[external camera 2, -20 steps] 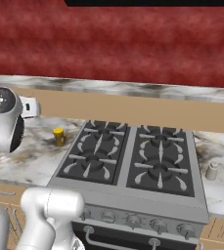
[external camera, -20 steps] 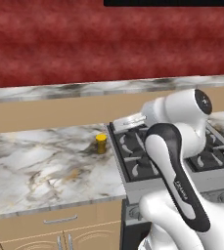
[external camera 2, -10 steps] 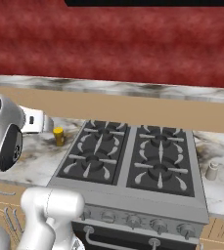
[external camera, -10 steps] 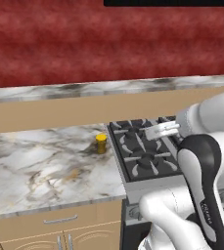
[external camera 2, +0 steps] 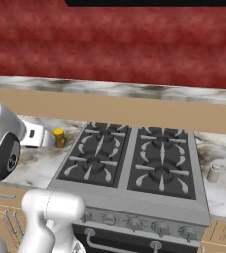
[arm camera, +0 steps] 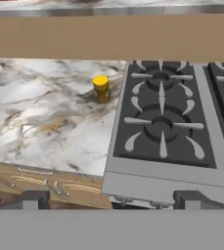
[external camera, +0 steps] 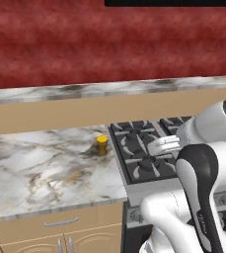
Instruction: Collect the turmeric, mayonnaise, and shaker from the cabinet and place them next to the stove.
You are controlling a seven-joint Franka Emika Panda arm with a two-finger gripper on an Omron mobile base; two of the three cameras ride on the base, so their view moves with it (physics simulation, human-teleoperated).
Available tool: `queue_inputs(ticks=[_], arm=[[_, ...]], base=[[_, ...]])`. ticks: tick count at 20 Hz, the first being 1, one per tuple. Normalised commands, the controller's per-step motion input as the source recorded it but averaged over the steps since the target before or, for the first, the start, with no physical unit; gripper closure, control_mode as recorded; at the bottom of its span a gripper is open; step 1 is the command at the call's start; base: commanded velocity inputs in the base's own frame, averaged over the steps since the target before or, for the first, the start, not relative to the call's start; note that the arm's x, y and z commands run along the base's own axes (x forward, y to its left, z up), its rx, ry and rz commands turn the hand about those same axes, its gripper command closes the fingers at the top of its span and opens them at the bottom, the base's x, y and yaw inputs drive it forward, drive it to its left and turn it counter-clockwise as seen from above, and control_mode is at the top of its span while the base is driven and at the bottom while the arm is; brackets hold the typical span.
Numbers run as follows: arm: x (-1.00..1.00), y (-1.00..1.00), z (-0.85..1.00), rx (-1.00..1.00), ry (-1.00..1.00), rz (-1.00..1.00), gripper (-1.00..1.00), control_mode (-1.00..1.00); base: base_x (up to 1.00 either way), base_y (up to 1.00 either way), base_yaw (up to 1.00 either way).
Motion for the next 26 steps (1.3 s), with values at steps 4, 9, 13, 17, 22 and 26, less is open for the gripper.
queue_inputs(ticks=[4,9,13,17,22,26], arm=[[-0.23,-0.07,-0.24,-0.01,0.08,0.0,-1.0,1.0],[0.0,0.0,0.0,0.0,0.0,0.0,-1.0,1.0],[0.0,0.0,0.0,0.0,0.0,0.0,-1.0,1.0],[0.0,0.0,0.0,0.0,0.0,0.0,-1.0,1.0],[0.0,0.0,0.0,0.0,0.0,0.0,-1.0,1.0],[0.0,0.0,0.0,0.0,0.0,0.0,-1.0,1.0]], base=[[-0.14,-0.05,0.0],[-0.63,-0.07,0.05],[-0.62,0.01,0.2],[-0.52,0.08,0.35],[-0.32,0.0,0.51],[-0.31,0.0,0.55]])
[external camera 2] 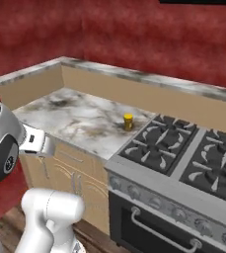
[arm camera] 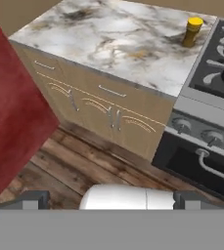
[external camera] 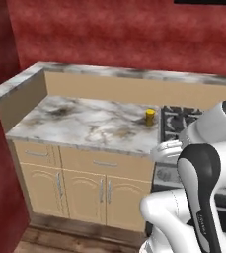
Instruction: Collect the turmeric, mayonnaise, and shaker from the cabinet and place them next to the stove.
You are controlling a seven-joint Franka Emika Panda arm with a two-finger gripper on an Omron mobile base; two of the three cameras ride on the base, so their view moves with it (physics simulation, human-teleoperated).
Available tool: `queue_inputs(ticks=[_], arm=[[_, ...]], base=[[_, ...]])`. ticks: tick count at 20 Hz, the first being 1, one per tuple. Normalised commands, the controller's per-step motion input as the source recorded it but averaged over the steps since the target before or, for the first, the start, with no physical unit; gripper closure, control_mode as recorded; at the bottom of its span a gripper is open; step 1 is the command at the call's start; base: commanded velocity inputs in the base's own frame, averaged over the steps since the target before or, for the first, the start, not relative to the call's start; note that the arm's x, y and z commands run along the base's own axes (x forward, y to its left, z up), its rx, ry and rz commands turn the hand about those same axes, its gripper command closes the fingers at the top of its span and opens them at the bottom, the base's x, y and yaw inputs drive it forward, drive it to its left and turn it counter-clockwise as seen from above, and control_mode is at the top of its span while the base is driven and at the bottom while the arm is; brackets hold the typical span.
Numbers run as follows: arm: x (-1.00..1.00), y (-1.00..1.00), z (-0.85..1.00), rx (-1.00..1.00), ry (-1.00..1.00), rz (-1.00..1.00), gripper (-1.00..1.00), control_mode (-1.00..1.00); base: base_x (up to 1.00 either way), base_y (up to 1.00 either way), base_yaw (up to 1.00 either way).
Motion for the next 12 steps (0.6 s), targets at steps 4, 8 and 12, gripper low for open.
queue_inputs(ticks=[4,8,12], arm=[[0.0,0.0,0.0,0.0,0.0,0.0,-1.0,1.0],[0.0,0.0,0.0,0.0,0.0,0.0,-1.0,1.0],[0.0,0.0,0.0,0.0,0.0,0.0,-1.0,1.0]], base=[[-0.43,-0.04,0.54],[-0.52,-0.07,0.52],[-0.66,-0.07,0.48]])
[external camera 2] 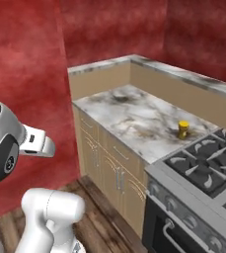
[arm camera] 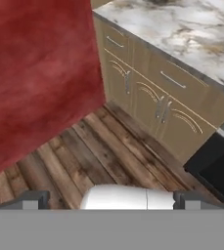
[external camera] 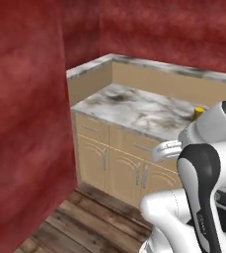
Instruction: Collect the turmeric, mayonnaise, and shaker from the cabinet and place them next to the stove.
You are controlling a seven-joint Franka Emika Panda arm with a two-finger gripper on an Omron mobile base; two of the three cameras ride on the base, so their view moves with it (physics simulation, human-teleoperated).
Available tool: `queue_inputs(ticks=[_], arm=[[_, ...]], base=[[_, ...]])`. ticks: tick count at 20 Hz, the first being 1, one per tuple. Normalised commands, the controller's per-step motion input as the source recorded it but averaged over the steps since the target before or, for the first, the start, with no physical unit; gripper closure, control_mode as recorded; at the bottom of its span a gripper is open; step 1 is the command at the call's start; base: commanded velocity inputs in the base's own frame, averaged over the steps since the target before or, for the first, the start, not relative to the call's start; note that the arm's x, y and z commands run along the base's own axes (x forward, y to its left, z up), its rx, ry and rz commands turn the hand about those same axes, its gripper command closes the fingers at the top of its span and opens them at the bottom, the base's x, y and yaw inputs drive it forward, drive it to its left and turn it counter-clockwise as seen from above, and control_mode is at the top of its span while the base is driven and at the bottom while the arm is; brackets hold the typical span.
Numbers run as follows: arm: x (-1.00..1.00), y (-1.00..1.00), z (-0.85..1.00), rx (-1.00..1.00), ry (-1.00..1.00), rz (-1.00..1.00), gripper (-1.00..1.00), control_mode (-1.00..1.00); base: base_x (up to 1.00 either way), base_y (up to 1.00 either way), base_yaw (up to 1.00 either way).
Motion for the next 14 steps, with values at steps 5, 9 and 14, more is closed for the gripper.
queue_inputs(ticks=[5,9,14], arm=[[0.0,0.0,0.0,0.0,0.0,0.0,-1.0,1.0],[0.0,0.0,0.0,0.0,0.0,0.0,-1.0,1.0],[0.0,0.0,0.0,0.0,0.0,0.0,-1.0,1.0]], base=[[-0.77,-0.04,0.44],[-0.77,-0.04,0.44],[-0.74,-0.04,0.45]])
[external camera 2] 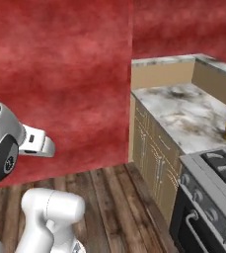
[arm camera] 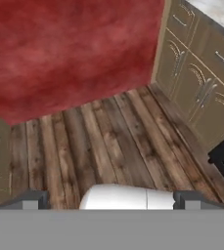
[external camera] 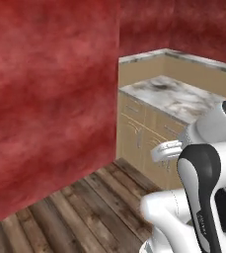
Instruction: Collect the turmeric, mayonnaise, and shaker from the cabinet and place them next to the stove.
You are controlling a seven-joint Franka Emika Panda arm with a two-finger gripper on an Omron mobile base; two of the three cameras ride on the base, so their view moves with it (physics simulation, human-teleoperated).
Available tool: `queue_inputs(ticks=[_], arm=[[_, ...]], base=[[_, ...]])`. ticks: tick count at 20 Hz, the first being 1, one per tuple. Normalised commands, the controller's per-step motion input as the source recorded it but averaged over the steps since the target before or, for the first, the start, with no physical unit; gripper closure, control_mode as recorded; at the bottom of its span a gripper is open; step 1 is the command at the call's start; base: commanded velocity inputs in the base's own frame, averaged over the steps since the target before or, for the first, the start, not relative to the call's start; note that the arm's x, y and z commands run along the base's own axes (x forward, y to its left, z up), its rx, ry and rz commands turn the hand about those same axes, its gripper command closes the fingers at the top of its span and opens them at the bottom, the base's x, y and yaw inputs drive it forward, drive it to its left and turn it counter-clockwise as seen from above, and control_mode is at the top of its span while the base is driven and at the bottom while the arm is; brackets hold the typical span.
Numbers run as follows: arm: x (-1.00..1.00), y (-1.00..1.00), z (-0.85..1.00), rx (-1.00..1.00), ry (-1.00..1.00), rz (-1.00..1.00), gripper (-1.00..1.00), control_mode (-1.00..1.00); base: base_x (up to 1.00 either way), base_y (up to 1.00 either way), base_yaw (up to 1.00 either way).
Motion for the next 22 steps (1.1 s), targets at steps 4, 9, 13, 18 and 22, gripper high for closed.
queue_inputs(ticks=[4,9,13,18,22], arm=[[0.0,0.0,0.0,0.0,0.0,0.0,-1.0,1.0],[0.0,0.0,0.0,0.0,0.0,0.0,-1.0,1.0],[0.0,0.0,0.0,0.0,0.0,0.0,-1.0,1.0],[0.0,0.0,0.0,0.0,0.0,0.0,-1.0,1.0],[0.0,0.0,0.0,0.0,0.0,0.0,-1.0,1.0]], base=[[-0.69,-0.02,0.46],[-0.57,0.0,0.49],[-0.55,0.0,0.49],[-0.61,0.0,0.47],[-0.64,0.0,0.46]])
